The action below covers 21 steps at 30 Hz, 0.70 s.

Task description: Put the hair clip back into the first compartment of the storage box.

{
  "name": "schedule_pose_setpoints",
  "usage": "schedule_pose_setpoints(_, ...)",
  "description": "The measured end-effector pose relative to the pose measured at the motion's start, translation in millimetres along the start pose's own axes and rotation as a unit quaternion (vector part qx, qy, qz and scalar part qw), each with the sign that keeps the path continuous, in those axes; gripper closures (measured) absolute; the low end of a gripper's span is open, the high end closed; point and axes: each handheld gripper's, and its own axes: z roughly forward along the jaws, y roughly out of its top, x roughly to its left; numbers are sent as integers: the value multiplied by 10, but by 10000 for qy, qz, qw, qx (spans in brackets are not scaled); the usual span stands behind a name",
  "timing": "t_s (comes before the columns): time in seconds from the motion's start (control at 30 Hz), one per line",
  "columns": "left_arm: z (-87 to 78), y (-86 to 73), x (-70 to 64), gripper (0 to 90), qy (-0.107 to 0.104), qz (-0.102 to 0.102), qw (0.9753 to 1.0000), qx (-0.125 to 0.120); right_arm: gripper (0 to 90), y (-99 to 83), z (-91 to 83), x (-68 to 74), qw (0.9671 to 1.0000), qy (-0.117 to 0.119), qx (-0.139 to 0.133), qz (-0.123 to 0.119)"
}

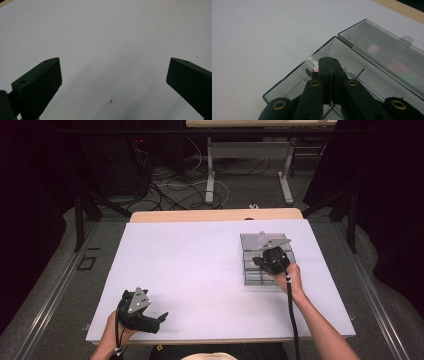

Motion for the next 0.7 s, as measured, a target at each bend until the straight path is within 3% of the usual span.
schedule_pose_setpoints(0.7, 0, 1, 0, 2, -4, 6, 10000, 24, 899, -50, 91, -46, 9996, -108, 21, 257)
